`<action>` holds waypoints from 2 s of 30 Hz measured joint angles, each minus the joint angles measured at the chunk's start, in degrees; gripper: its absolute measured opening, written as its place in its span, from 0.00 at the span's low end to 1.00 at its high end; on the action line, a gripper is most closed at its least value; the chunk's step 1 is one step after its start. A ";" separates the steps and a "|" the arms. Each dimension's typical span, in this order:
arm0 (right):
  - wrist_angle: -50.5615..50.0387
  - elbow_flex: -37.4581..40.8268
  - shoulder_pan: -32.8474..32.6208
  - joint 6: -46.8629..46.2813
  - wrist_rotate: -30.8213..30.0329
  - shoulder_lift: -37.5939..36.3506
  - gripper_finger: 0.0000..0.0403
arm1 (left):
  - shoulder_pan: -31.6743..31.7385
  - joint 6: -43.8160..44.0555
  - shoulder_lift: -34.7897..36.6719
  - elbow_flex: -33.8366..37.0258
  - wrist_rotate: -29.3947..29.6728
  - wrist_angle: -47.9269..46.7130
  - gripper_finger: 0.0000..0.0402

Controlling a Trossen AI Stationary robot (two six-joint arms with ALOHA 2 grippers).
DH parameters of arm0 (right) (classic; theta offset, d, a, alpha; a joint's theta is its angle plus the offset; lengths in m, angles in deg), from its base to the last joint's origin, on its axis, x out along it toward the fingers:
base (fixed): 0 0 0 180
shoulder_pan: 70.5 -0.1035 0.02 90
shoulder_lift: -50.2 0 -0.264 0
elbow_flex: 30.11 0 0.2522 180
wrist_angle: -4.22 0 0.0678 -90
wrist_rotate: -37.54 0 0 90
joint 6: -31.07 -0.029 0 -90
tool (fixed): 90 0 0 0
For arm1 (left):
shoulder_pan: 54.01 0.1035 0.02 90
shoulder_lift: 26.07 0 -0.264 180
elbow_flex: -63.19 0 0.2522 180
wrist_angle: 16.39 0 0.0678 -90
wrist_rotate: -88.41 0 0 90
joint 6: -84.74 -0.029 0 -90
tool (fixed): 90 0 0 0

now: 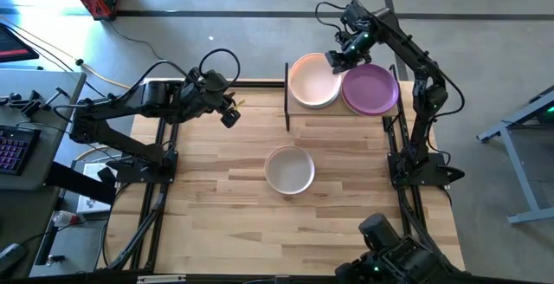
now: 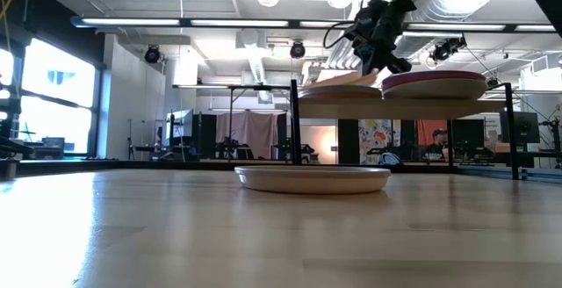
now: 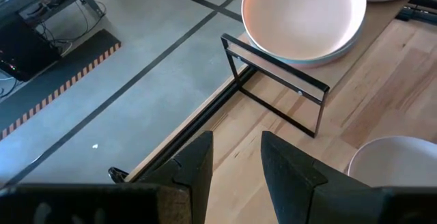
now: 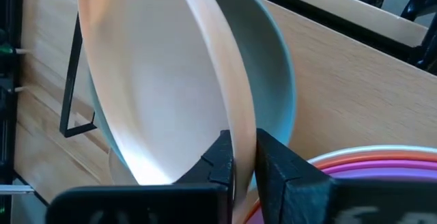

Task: Place and stack plates onto a shelf
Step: Stack the light orange plate on top of the blue plate on the shelf

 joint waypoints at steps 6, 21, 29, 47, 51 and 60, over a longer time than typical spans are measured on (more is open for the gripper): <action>0.01 0.00 -0.22 -0.11 -1.19 -0.02 0.09 | 0.00 0.02 0.00 0.02 -0.01 0.00 0.28; -0.20 0.00 -1.01 -0.09 -2.27 -0.02 0.28 | 0.00 0.01 0.00 0.02 0.00 0.00 0.28; -1.69 0.00 -0.41 0.05 -0.91 0.00 0.28 | 0.00 0.00 0.00 0.02 -0.01 0.00 0.28; -8.24 0.00 -3.72 0.59 5.61 0.00 0.28 | 0.00 0.02 -0.02 0.02 -1.82 0.00 0.28; -8.11 0.00 -8.21 0.52 4.23 0.00 0.28 | -0.02 0.02 -0.02 0.02 -4.20 -0.02 0.28; -4.91 0.00 -15.82 -3.12 -10.40 0.00 0.28 | -0.02 0.00 -0.02 0.02 -4.93 -0.04 0.28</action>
